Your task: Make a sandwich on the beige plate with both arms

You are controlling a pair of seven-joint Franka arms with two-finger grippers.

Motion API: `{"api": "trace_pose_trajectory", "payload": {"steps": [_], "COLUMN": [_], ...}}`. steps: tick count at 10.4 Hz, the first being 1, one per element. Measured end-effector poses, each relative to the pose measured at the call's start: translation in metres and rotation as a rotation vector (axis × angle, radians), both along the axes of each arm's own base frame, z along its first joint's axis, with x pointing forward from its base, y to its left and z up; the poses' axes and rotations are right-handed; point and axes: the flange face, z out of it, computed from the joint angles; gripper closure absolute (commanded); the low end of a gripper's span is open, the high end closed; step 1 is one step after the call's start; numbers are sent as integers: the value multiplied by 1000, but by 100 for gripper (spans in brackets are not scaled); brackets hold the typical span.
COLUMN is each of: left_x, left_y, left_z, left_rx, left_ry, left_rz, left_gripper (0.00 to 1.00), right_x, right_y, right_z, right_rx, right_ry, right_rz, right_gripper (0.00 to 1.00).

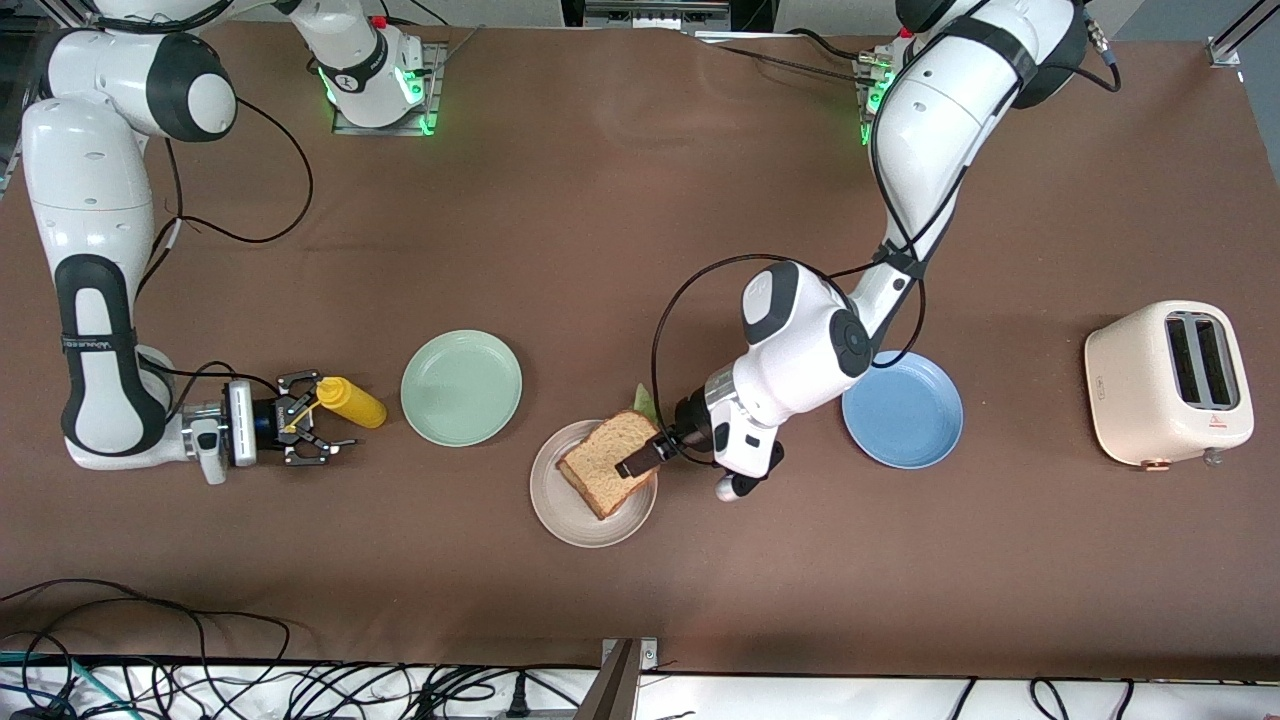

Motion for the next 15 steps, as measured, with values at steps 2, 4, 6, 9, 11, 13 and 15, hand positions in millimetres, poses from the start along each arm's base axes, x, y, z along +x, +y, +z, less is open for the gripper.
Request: {"api": "trace_pose_trajectory", "payload": {"steps": [2, 4, 6, 9, 11, 13, 15], "left_x": [14, 22, 22, 9, -14, -33, -36], "left_y": [23, 50, 92, 183, 223, 265, 328], "left_z": [34, 68, 111, 186, 224, 251, 251], "left_rx": [-3, 15, 83, 203, 374, 500, 540], "left_ry": [-48, -34, 48, 152, 171, 171, 183], "left_rz": [34, 13, -65, -134, -224, -336, -432], "left_gripper": [0, 0, 0, 0, 0, 0, 0], "right_x": [-4, -3, 4, 12, 11, 4, -9], "right_y": [-31, -61, -80, -80, -67, -44, -24], "right_z": [9, 38, 102, 204, 262, 318, 363], "right_rx": [-51, -161, -334, -631, -819, -981, -1048], "right_ry": [1, -8, -1, 10, 45, 109, 258], "right_rz": [-12, 3, 16, -57, -196, -360, -618], "right_gripper": [0, 0, 0, 0, 0, 0, 0]}}
